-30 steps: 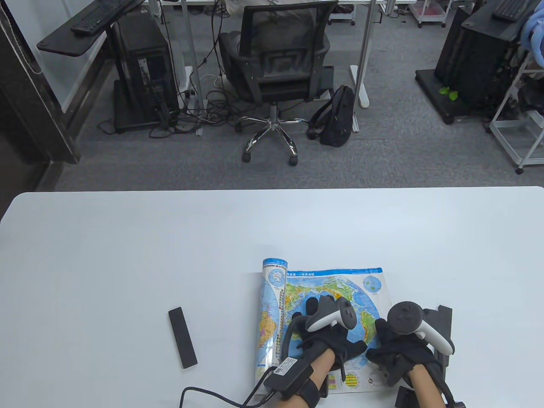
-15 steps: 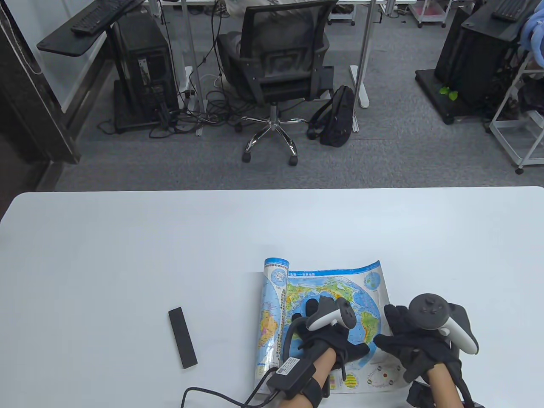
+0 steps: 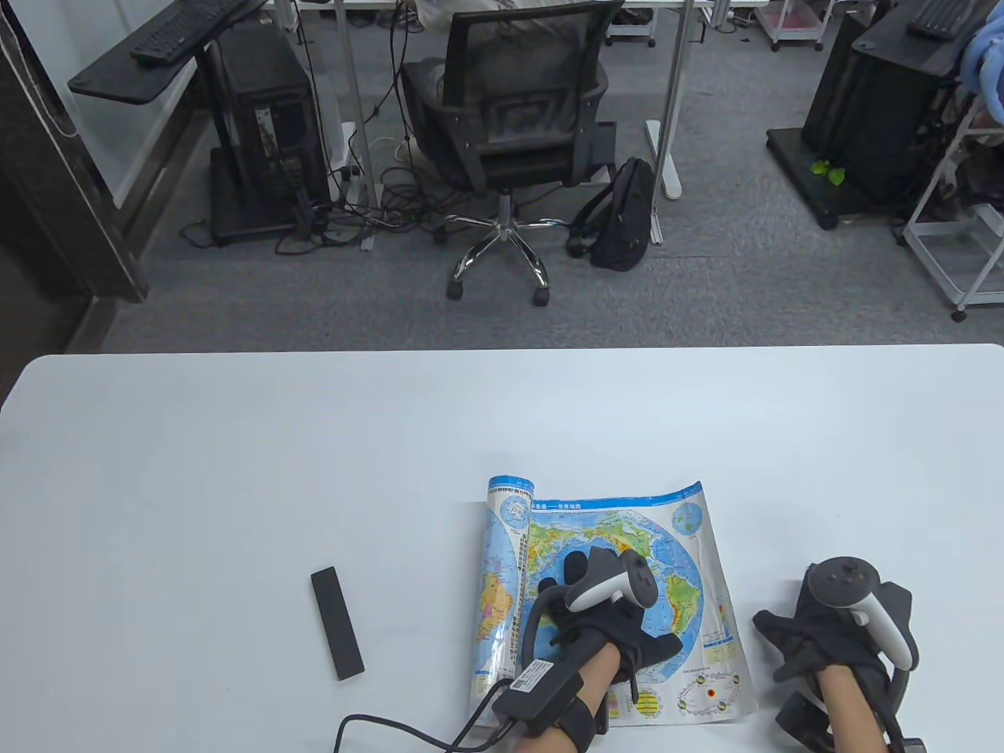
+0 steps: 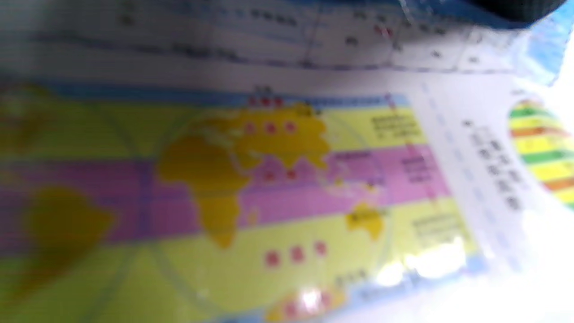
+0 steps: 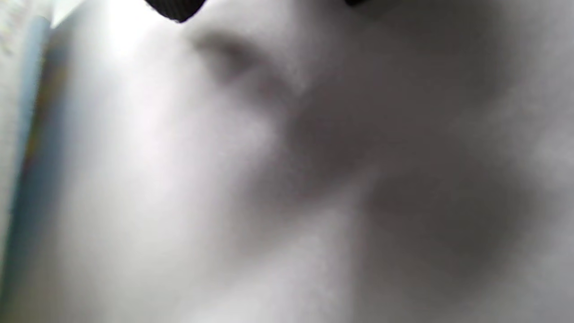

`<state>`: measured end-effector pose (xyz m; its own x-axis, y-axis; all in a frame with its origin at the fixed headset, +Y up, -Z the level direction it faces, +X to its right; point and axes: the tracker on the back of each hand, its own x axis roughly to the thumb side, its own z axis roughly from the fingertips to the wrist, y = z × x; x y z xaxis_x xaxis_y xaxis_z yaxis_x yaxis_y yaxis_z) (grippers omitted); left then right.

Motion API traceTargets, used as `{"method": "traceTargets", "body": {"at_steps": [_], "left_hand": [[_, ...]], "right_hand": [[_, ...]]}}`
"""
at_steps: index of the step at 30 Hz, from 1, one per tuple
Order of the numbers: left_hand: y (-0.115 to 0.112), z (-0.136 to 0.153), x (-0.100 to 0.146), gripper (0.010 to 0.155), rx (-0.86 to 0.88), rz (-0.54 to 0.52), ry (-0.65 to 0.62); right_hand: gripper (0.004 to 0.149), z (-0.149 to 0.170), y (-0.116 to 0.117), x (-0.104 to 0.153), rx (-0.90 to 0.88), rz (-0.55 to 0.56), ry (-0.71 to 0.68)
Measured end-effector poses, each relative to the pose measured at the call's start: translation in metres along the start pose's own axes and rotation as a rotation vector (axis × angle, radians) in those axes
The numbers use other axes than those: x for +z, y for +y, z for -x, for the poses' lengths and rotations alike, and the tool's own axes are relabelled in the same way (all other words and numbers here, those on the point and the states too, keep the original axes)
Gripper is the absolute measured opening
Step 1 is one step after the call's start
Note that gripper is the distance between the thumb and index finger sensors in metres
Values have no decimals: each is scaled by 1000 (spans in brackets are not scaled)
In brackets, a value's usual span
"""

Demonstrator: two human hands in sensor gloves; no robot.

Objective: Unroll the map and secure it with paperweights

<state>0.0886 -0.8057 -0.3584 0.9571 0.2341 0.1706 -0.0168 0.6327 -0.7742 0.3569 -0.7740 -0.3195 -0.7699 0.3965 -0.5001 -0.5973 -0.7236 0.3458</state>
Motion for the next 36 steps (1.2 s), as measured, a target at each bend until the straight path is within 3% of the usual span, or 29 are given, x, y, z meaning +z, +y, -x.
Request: {"method": "traceTargets", "body": {"at_steps": [6, 11, 15, 25, 29, 32, 36], "left_hand": [[0, 0, 0, 88, -3, -9, -2], [0, 0, -1, 88, -4, -21, -7], [0, 0, -1, 88, -8, -26, -5], [-1, 0, -1, 89, -8, -27, -4], [-1, -1, -1, 89, -8, -23, -2], [-1, -1, 0, 89, -7, -21, -2], [-1, -1, -1, 88, -7, -20, -1]], "right_hand": [[65, -9, -6, 8, 132, 213, 25], [58, -20, -7, 12, 305, 282, 89], [59, -22, -6, 13, 307, 303, 88], [60, -18, -25, 30, 16, 422, -69], [59, -38, -34, 58, -60, 528, -272], [58, -58, -33, 77, -75, 487, -447], [58, -85, -8, 78, -93, 145, -631]]}}
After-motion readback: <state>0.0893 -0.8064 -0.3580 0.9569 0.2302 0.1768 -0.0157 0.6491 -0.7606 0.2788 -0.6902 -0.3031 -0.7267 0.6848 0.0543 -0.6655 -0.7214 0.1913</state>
